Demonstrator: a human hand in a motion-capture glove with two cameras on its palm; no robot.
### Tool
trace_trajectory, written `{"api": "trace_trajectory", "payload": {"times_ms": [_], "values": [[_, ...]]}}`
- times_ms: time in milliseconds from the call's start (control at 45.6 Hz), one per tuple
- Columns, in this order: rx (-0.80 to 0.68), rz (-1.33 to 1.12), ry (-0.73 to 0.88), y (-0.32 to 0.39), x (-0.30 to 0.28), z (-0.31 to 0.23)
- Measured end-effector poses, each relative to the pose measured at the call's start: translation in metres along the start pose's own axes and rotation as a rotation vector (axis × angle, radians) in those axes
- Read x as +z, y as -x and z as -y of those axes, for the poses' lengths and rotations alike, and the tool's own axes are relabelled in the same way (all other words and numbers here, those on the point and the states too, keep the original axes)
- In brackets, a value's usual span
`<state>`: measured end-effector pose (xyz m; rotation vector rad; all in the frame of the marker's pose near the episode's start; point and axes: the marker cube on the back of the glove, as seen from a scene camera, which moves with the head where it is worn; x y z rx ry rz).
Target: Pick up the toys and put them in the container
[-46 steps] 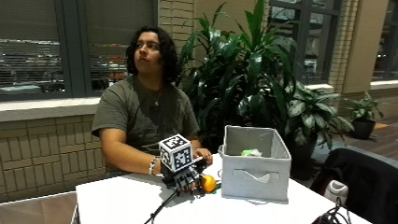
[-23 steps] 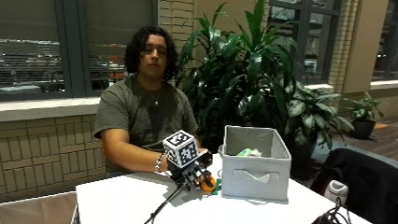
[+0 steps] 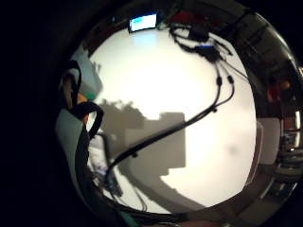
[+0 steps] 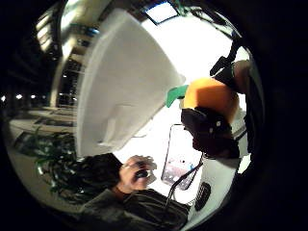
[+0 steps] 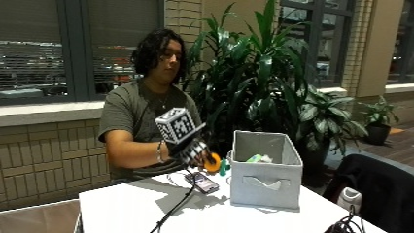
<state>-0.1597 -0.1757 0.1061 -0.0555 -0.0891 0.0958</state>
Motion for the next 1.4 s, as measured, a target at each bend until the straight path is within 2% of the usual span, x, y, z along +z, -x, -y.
{"api": "trace_trajectory", "payload": {"times_ms": [175,285,351,461,724,1075,1404], "values": [[-0.157,0.144,-0.196,0.073,-0.105,0.010],[-0.237,0.132,-0.284,0.134,-0.136,0.023],[-0.263,0.083,-0.277,0.158,-0.135,0.040],[-0.237,-0.047,-0.149,0.171,-0.116,0.064],[-0.252,-0.072,-0.196,0.128,-0.118,0.047],[-0.274,-0.093,-0.016,0.027,-0.116,-0.018],[-0.226,-0.177,-0.020,-0.003,-0.114,-0.036]]}}
